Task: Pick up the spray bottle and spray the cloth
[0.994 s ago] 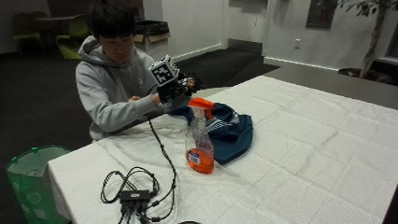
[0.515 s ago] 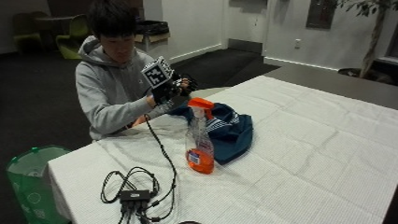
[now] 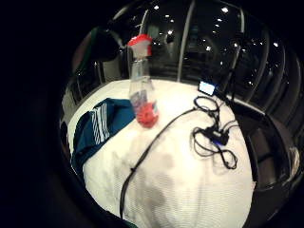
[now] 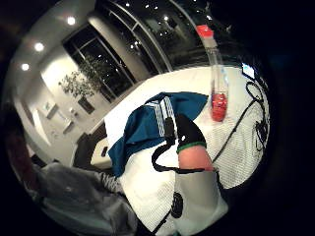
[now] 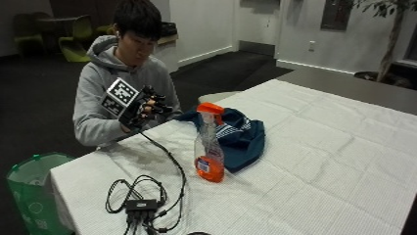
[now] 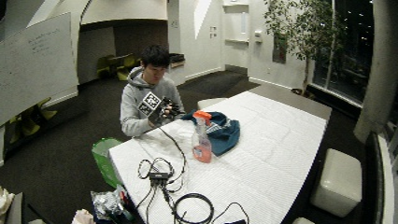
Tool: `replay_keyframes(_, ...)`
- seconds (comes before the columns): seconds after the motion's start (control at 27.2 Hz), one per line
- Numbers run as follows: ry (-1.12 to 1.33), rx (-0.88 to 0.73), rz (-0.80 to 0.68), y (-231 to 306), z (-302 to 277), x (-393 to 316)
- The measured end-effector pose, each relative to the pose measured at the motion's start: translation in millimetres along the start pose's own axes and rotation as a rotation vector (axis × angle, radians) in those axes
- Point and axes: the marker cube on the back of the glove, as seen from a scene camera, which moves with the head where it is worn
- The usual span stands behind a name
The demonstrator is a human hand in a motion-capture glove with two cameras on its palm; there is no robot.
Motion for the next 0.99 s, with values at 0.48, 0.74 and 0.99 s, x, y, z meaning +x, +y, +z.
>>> replay_keyframes(0.48, -0.196, -0.044, 0.191, -34, 54, 56)
replay_keyframes(0.74, -0.270, -0.011, 0.262, -63, 91, 55)
replay_keyframes(0.99, -0.449, -0.029, 0.402, -98, 125, 48)
